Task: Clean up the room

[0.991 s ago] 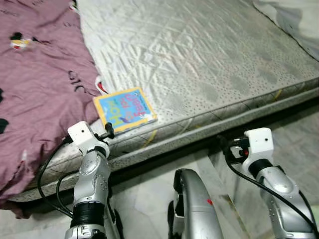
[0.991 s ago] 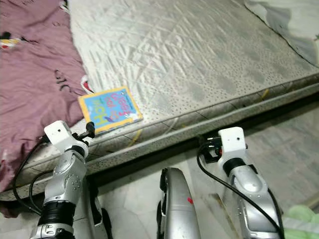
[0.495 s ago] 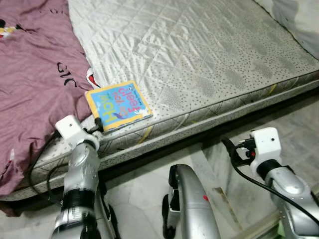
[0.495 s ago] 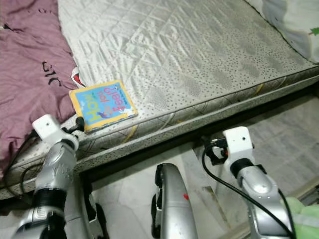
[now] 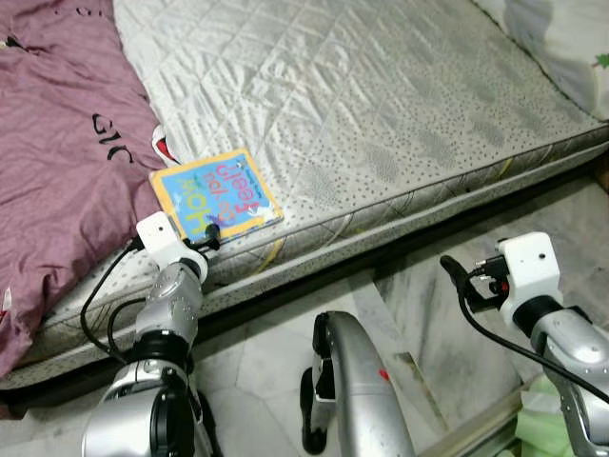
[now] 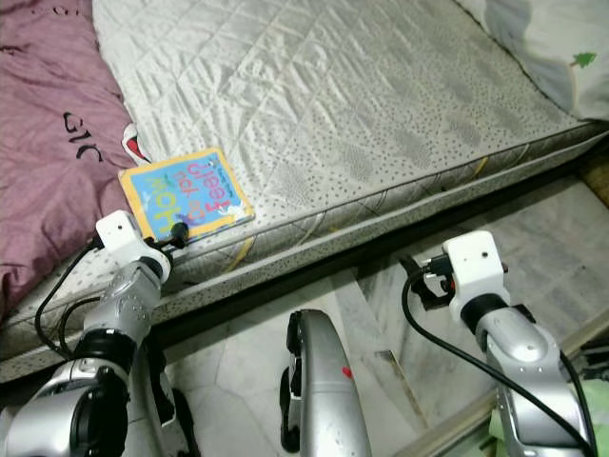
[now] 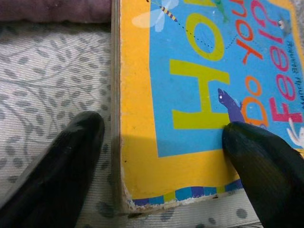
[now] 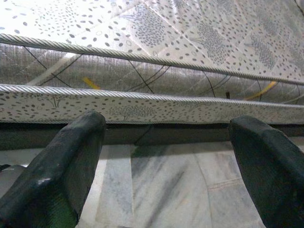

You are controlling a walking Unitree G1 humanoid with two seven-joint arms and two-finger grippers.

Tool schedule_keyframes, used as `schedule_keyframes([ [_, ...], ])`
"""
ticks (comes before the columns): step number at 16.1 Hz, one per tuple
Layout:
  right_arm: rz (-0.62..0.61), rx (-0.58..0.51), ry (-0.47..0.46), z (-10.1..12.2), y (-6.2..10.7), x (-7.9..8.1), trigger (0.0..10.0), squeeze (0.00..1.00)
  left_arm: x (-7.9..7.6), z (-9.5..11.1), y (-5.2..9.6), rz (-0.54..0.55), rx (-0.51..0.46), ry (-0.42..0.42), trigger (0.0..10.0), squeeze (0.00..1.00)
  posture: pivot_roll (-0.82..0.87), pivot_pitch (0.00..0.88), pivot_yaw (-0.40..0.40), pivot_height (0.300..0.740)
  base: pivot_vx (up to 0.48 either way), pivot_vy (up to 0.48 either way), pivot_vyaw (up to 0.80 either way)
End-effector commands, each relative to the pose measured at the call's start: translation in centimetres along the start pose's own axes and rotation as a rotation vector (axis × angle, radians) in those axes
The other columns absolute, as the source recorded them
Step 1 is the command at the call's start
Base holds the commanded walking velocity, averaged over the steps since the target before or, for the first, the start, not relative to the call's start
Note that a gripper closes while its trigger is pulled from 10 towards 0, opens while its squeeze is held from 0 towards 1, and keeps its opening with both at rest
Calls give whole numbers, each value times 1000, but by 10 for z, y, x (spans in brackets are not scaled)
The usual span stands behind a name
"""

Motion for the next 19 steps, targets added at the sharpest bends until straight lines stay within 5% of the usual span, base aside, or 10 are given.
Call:
schedule_keyframes([
  [1,-9,7,9,1,4,-6,10000,0,-15,-28,3,-70,93,32,10000,0,-309,244,-200,568,0,0,0],
  [2,-7,7,11,1,2,-6,10000,0,-26,-25,2,-131,81,38,10000,0,-307,241,-201,568,0,0,0],
  [3,-5,4,11,2,1,-5,10000,0,-29,-22,2,-148,61,33,6510,0,-308,236,-200,568,0,0,0],
  [4,-3,2,10,3,0,-4,10000,0,-31,-21,2,-160,51,35,0,0,-306,232,-199,568,0,0,0],
  [9,-2,-17,1,7,-9,-2,10000,0,-44,-9,1,-251,2,96,0,0,-294,208,-190,568,0,0,0],
  [19,-3,-37,-7,9,-18,1,10000,0,-44,8,-1,-274,-91,139,0,0,-280,189,-185,568,0,0,0],
])
Point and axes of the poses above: a point about 5 cm out from each wrist's last joint towards the gripper, its own y axis pointing back from the gripper into the wrist, its own z axis along the axis of the wrist's last joint, x = y × z, the point moved 5 cm from there along -y, pointing out of the wrist towards the gripper, and after that the axes turned 5 degrees about -y, right-handed, at the moved point
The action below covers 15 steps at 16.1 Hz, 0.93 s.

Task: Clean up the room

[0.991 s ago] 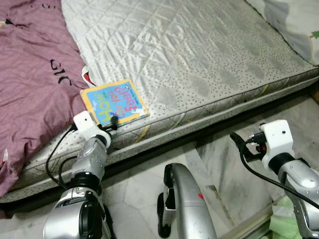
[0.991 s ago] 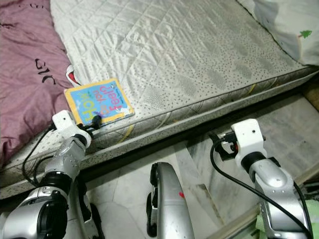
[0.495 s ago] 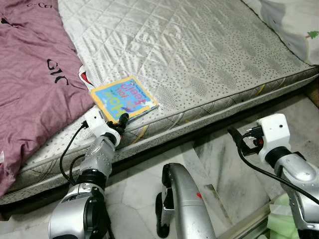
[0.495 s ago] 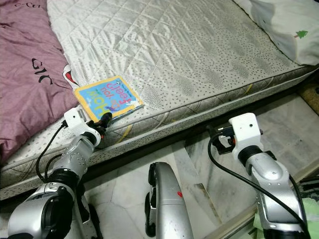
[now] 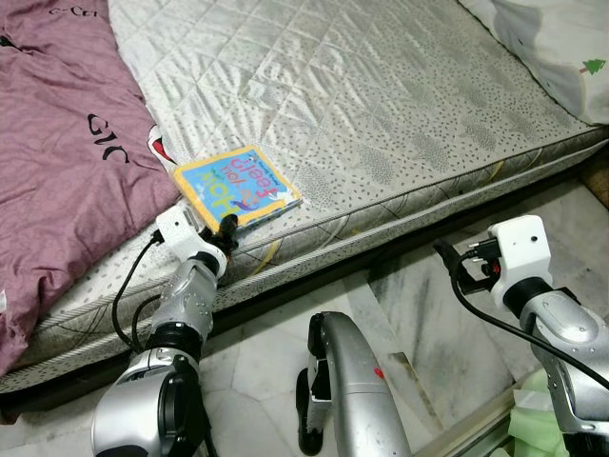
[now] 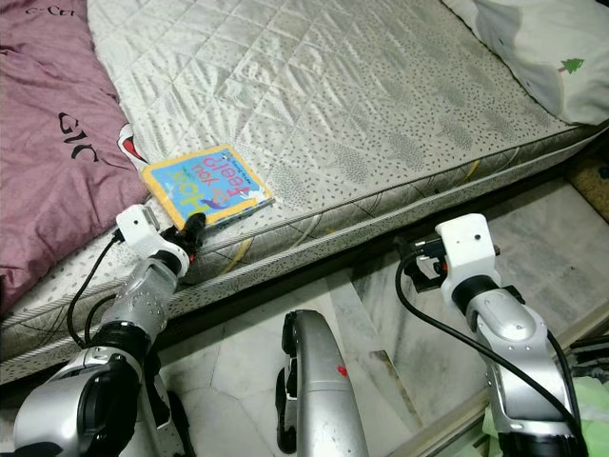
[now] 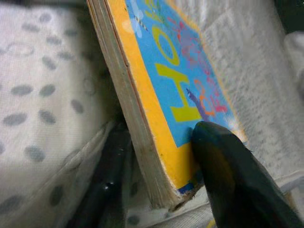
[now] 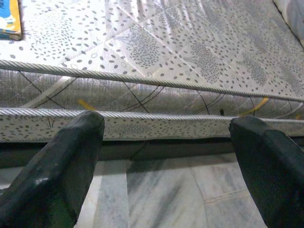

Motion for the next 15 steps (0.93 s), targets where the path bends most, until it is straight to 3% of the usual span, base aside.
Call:
schedule_keyframes([
  [1,-4,18,0,-6,0,0,10000,0,-9,-1,-1,-36,-8,29,0,0,-278,187,-185,568,0,0,0],
  [3,0,12,-4,-6,-4,2,10000,0,-7,-3,-1,-26,-14,175,0,0,-264,180,-183,568,0,0,0],
  [7,6,-4,-16,-4,-11,8,10000,0,-3,-3,0,-17,-33,257,0,0,-255,167,-175,568,0,0,0],
  [12,10,-45,-48,1,-26,18,10000,0,-13,17,-5,-63,-85,234,0,0,-214,118,-144,568,0,0,0],
  [14,0,-66,-72,4,-34,21,10000,0,-13,29,-5,-54,-127,177,0,0,-190,102,-126,568,0,0,0],
  [15,2,-90,-100,9,-43,29,10000,0,-17,42,-4,-64,-178,83,0,0,-156,80,-101,568,0,0,0],
])
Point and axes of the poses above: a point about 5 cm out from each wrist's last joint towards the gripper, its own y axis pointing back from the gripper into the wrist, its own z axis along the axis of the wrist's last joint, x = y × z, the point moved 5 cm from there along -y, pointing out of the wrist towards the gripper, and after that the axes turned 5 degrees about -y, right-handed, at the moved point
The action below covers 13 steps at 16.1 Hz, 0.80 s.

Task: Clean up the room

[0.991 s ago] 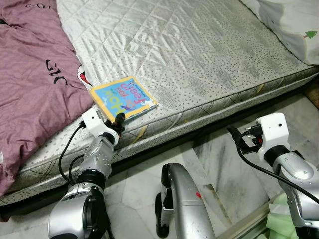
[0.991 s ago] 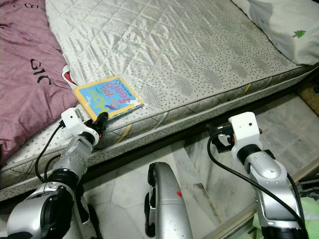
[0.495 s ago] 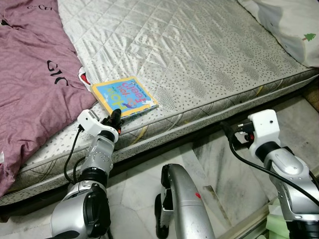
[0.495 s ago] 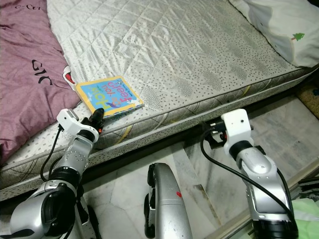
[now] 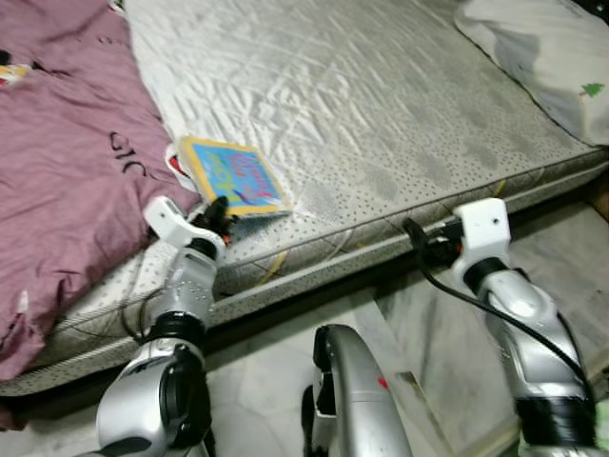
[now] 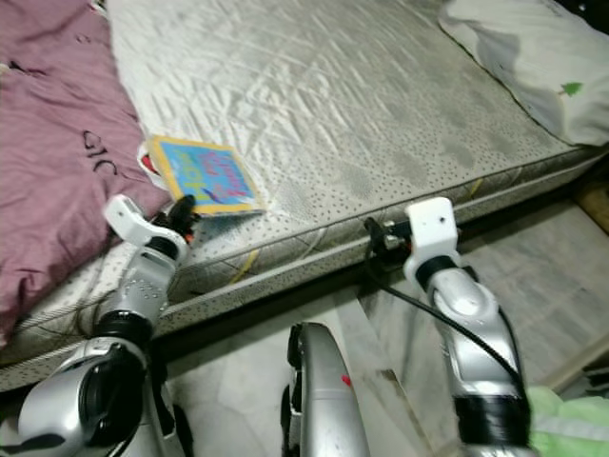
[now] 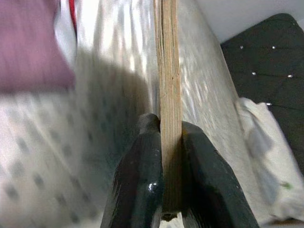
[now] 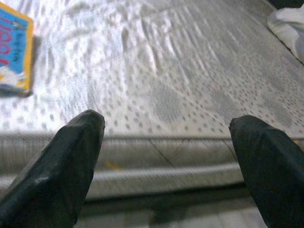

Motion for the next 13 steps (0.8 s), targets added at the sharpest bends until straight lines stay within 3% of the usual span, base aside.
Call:
schedule_keyframes([
  [1,-6,-16,-22,0,-7,5,10000,0,-15,17,0,-54,-71,-124,0,0,-137,68,-88,568,0,0,0],
  [3,11,-35,-82,3,-18,21,10000,0,-19,25,5,-58,-107,-205,0,0,-97,40,-61,568,0,0,0],
  [4,36,-44,-137,2,-27,40,10000,0,-18,29,16,-43,-136,-319,0,0,-63,13,-43,568,0,0,0],
  [5,44,-44,-162,1,-31,49,10000,0,-15,31,20,-30,-144,-365,0,0,-45,0,-33,568,0,0,0],
  [8,91,-90,-244,10,-46,78,10000,0,-3,41,45,14,-185,-437,0,0,13,0,9,568,0,0,0],
  [9,89,-99,-256,11,-48,79,10000,0,-2,42,49,12,-183,-453,0,0,16,0,12,568,0,0,0],
  [10,63,-124,-326,16,-56,78,10000,0,-1,44,55,13,-175,-500,0,0,31,0,33,568,0,0,0],
  [13,20,-166,-389,26,-67,73,10000,0,-4,47,53,-4,-162,-594,0,0,43,0,57,568,0,0,0],
])
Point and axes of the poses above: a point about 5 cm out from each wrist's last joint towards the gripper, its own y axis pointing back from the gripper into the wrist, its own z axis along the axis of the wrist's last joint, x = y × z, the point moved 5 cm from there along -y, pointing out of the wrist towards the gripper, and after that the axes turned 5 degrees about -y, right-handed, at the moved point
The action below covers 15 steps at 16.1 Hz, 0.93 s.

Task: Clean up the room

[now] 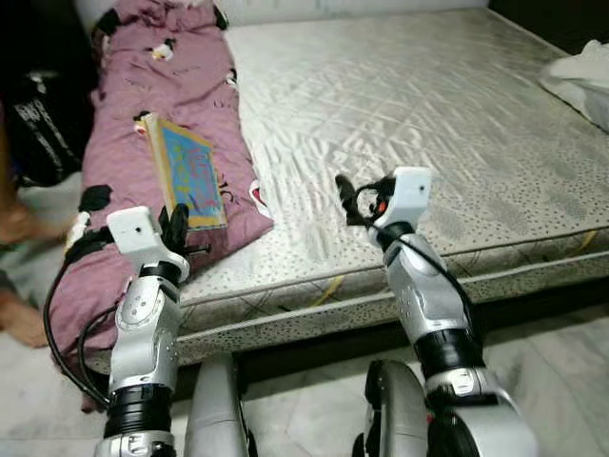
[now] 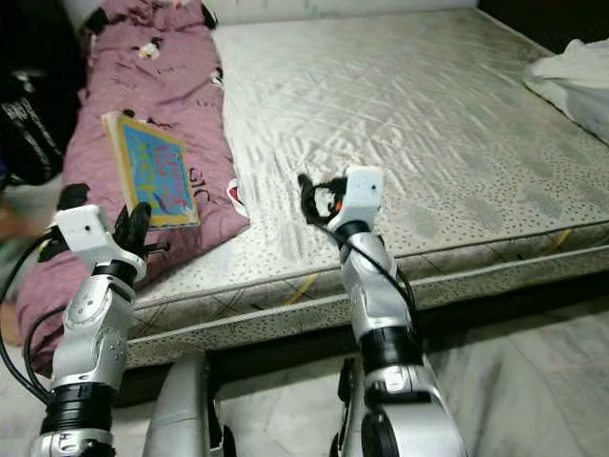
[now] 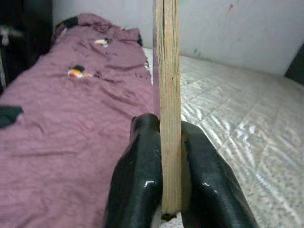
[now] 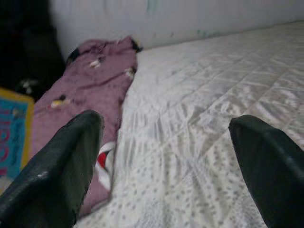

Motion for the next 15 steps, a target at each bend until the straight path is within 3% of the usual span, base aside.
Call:
schedule_keyframes([
  [1,-24,-20,-22,3,-2,-2,10000,0,-7,21,-7,-29,-66,-49,4196,0,42,0,61,577,0,0,0],
  [2,-26,-24,-15,3,-4,-1,10000,0,-7,24,-9,-21,-68,-39,10000,0,29,0,68,591,0,0,0],
  [8,-24,-58,-29,5,-7,2,10000,0,-18,26,-7,-29,-77,-123,10000,0,21,0,56,662,0,0,0],
  [13,13,-48,2,3,-6,8,10000,0,2,27,-4,102,-71,-203,10000,0,22,0,29,723,0,0,0],
  [14,6,-44,12,-1,-2,5,10000,0,7,18,-2,160,-24,-221,10000,0,20,0,33,740,0,0,0],
  [15,-8,-36,7,-6,1,2,10000,0,4,10,-1,151,1,-239,10000,0,18,0,43,740,0,0,0],
])
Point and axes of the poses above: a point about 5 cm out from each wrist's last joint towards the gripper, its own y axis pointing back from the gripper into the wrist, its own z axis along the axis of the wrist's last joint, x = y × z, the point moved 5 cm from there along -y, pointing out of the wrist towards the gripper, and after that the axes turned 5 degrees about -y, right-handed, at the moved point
